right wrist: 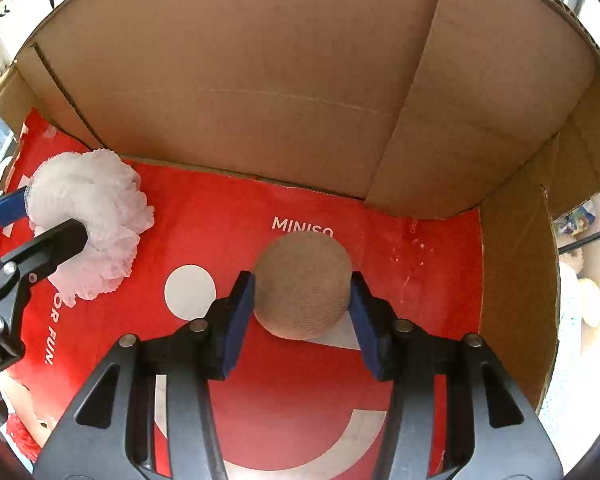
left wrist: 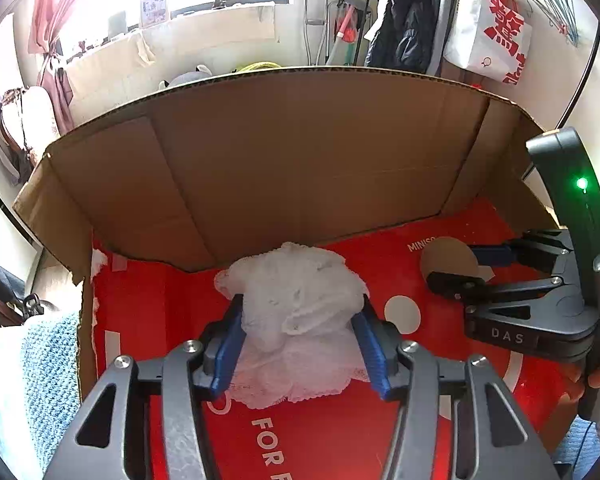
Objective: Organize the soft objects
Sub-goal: 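Open both tools to release the sponge and bath puff in the box, then withdraw both tools from the box back over the remaining items, then grasp the black knit ball with the right tool while the left tool grasps the blue cloth, then carry the black ball and blue cloth with both tools into the box, then open both tools to drop the black ball and blue cloth in the box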
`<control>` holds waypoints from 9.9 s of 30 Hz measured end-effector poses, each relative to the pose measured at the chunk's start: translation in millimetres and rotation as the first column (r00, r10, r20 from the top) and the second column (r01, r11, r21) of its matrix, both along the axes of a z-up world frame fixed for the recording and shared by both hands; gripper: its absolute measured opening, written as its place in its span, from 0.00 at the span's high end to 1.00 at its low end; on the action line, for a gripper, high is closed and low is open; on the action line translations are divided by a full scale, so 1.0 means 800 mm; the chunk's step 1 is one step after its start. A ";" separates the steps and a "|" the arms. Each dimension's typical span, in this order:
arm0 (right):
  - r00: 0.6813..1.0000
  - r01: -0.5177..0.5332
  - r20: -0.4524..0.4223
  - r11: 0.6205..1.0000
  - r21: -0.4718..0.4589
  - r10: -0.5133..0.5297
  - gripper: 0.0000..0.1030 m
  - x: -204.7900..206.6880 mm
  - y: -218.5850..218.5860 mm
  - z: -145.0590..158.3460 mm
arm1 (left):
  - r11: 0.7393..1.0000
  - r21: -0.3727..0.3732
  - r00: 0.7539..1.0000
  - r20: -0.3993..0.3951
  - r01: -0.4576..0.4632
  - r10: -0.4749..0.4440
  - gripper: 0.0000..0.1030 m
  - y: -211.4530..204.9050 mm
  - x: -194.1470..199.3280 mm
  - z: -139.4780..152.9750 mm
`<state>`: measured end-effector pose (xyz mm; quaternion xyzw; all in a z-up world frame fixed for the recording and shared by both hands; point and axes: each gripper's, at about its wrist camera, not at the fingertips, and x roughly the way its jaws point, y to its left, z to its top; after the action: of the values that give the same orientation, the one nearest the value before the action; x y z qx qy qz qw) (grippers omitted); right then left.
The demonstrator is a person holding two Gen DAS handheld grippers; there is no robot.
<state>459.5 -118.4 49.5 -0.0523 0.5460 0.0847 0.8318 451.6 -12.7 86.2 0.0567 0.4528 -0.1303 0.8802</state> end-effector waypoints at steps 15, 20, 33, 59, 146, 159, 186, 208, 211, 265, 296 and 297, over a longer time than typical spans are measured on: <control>1.000 -0.008 -0.002 1.000 0.008 0.008 0.40 0.010 -0.009 0.000 | 1.000 -0.016 1.000 0.017 0.000 0.001 0.24 0.008 0.009 0.010; 1.000 -0.008 0.015 1.000 0.010 0.008 0.39 -0.006 -0.011 0.014 | 1.000 -0.016 0.999 0.038 -0.002 0.002 0.18 0.008 0.004 0.018; 0.992 -0.026 0.126 1.000 0.007 0.025 0.26 -0.082 -0.027 0.086 | 0.997 -0.057 0.991 0.123 -0.049 0.056 0.01 0.028 -0.050 0.069; 0.933 -0.064 0.357 0.998 0.029 0.049 0.19 -0.388 -0.115 0.113 | 0.993 -0.011 0.908 0.404 -0.114 0.109 0.00 0.113 -0.326 0.094; 0.881 0.149 0.430 0.978 0.147 -0.199 0.06 -0.528 -0.067 0.000 | 0.983 -0.109 0.955 0.246 -0.145 0.168 0.00 0.098 -0.459 -0.031; 0.925 0.216 0.261 0.946 0.241 -0.277 0.61 -0.476 -0.099 -0.024 | 0.997 -0.024 0.993 0.095 -0.074 0.076 0.39 0.110 -0.402 -0.065; 0.916 0.027 0.375 0.954 0.299 -0.144 0.72 -0.523 -0.067 0.015 | 0.992 -0.130 0.986 0.165 0.002 0.020 0.83 0.086 -0.471 -0.025; 0.920 0.072 0.365 0.978 0.197 -0.141 0.72 -0.456 -0.100 0.024 | 0.993 -0.115 0.988 0.147 -0.038 0.055 0.83 0.092 -0.396 0.006; 0.921 0.056 0.372 0.983 0.177 -0.119 0.72 -0.436 -0.101 0.030 | 0.994 -0.102 0.988 0.149 -0.035 0.050 0.83 0.093 -0.377 0.011; 0.984 -0.146 0.111 0.987 0.063 0.139 0.70 -0.175 -0.011 -0.002 | 0.985 -0.107 0.978 -0.144 0.138 -0.153 0.75 0.013 -0.123 -0.038; 0.958 -0.146 0.258 0.988 0.045 0.129 0.32 -0.233 -0.021 0.064 | 0.989 -0.105 0.993 0.057 0.109 -0.103 0.11 0.030 -0.181 0.032; 0.956 -0.136 0.267 0.990 0.045 0.119 0.31 -0.240 -0.025 0.069 | 0.989 -0.104 0.993 0.070 0.101 -0.094 0.10 0.034 -0.189 0.037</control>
<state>267.2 -138.3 104.8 -0.0720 0.4229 0.1478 0.8911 300.5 14.2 115.6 0.0356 0.4131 -0.1954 0.8888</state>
